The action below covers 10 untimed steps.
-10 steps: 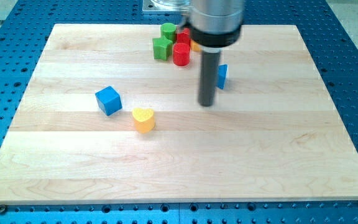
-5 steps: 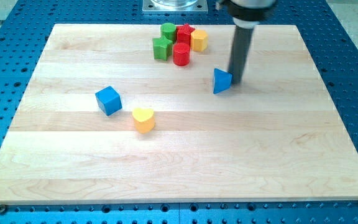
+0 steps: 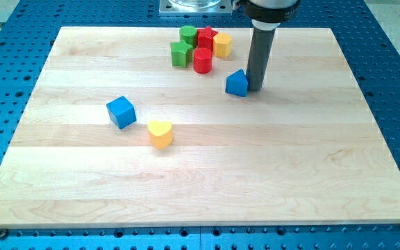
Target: Push the triangle into the red circle
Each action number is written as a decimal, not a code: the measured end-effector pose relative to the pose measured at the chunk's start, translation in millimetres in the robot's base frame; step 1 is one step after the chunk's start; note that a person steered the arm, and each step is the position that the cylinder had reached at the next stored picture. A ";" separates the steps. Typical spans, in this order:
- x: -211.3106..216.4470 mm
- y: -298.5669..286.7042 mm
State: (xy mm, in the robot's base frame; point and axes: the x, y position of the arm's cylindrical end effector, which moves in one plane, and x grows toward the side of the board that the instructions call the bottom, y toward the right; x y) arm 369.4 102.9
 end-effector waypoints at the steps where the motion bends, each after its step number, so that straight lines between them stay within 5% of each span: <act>1: 24.3 12.8; 2: 57.7 -3.4; 4: 2.2 -25.1; 7: -28.7 -10.0; 10: -30.3 -68.0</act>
